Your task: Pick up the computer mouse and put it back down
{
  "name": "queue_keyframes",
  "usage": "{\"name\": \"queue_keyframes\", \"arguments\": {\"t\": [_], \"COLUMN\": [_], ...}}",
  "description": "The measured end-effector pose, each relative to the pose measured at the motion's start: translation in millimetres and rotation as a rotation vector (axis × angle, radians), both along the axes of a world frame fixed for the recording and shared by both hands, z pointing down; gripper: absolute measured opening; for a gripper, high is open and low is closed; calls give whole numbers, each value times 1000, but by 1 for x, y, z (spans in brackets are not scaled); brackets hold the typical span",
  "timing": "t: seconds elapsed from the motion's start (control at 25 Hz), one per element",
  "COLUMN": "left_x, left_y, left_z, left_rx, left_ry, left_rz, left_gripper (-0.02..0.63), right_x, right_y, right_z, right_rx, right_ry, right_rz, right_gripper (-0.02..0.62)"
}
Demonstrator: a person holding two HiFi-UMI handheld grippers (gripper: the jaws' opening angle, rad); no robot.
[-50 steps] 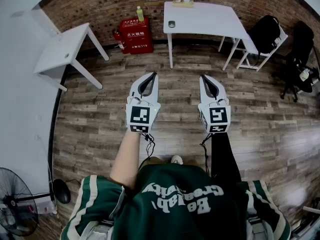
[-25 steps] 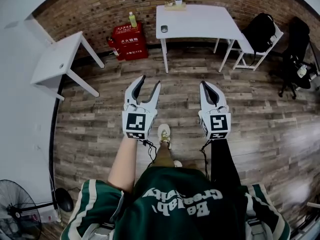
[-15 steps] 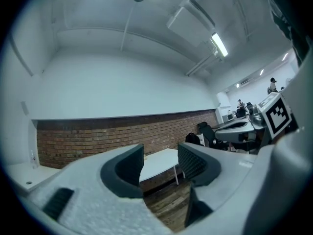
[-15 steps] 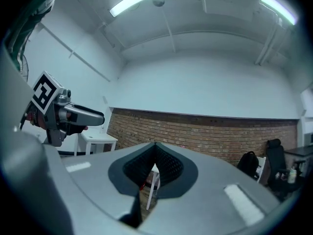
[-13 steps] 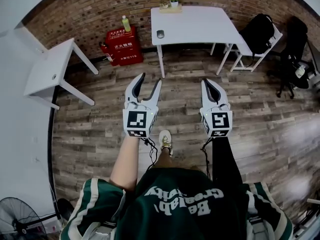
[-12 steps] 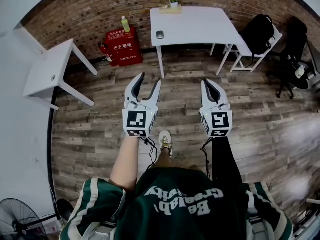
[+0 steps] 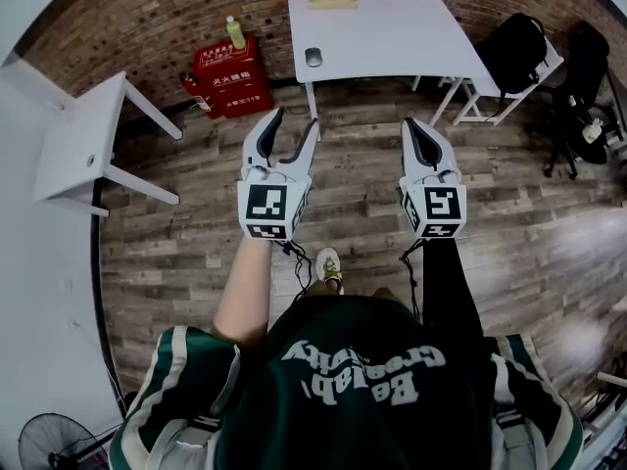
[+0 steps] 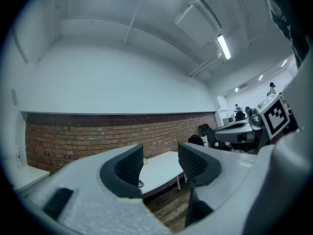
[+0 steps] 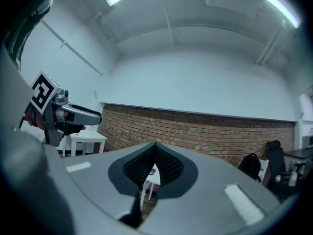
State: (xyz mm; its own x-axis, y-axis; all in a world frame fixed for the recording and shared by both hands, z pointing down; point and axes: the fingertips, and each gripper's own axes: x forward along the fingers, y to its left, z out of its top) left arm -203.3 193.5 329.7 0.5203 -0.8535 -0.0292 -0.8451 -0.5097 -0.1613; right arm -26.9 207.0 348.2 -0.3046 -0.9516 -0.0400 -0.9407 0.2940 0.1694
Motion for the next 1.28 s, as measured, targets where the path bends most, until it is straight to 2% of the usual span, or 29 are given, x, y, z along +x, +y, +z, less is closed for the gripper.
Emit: {"name": "queue_keyframes", "arguments": {"t": [0.36,0.8,1.0,1.28], "left_x": [2,5,20,44], "left_y": [-77,-145,-199,-294], "left_z": [9,30,43,58], "left_rx": [-9,-64,-83,-119], "left_ry": [-22,-32,-28,-39], "left_rz": [57,43,-2,-94], "left_gripper": [232,232,232,239], "right_x": [-12,8,35,57], "right_y": [-78,-149,-206,-331], "right_z": [10,13,29,24], "right_rx": [-16,-17,-30,-11], "right_ry": [37,29,23,46], "right_rz": [9,4,-20,-126], "right_gripper": [14,14,14,14]}}
